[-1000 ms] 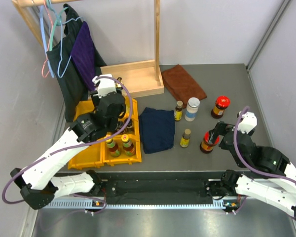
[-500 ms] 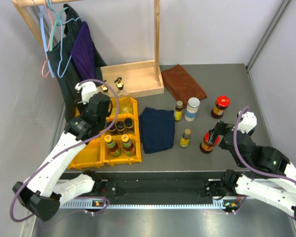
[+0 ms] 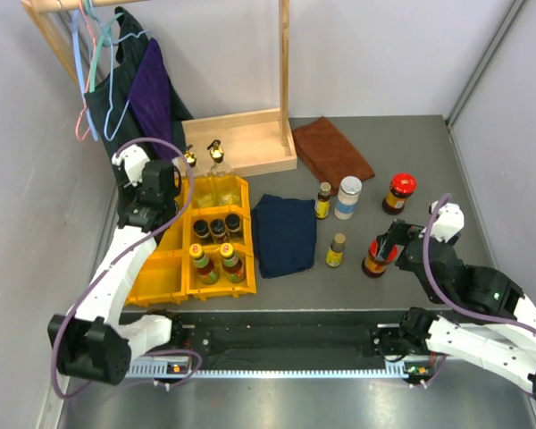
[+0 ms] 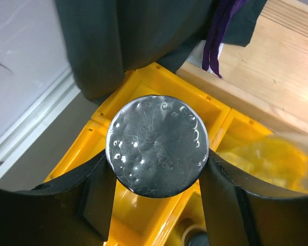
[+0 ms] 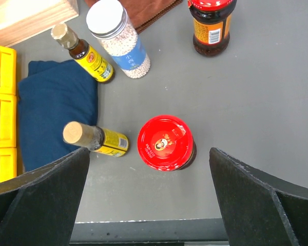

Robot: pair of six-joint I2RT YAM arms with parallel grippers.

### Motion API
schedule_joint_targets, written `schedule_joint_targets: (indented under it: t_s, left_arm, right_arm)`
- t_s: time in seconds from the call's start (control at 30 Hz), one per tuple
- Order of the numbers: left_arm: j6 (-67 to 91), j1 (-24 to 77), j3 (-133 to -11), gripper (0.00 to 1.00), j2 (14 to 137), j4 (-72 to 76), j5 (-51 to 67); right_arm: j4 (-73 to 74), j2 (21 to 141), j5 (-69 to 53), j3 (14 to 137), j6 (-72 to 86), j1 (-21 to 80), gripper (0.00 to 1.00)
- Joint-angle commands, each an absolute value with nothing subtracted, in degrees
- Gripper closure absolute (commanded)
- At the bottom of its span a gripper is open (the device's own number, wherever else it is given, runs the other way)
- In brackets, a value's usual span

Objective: Organize the condiment bottles
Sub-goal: Place the bottle in the storage box.

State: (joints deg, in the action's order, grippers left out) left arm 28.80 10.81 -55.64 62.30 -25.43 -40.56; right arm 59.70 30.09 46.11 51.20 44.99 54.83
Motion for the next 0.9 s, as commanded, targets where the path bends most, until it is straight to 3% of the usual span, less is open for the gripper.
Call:
schedule_joint_targets:
  t_s: [0.0,0.53,0.6,0.77,0.87]
  left_arm:
    - [30.67,7.48,-55.9,1.0,66.09,-12.05,-37.97]
    - [29.62,1.94,-52.56,0.99,77.34,-3.52,-40.61]
    - [29.53,1.76,-52.12,0.9,79.1,-3.43,-41.13]
    - [29.97,1.67,-51.94,0.78,81.82,-3.95,-41.4]
    - [30.41,1.58,-52.03,0.54,82.35,-4.22,-41.13]
  right_arm:
    - [55.64,28.13,45.53,50.01,43.51,54.49,0.01]
    - [53.17,31.11,44.91,49.13,42.45,54.4,0.01]
    - [53.0,31.29,44.74,49.13,42.45,54.4,0.01]
    - [52.3,31.2,44.47,48.87,42.1,54.4,0.01]
    - [52.3,31.29,44.38,49.04,42.01,54.49,0.01]
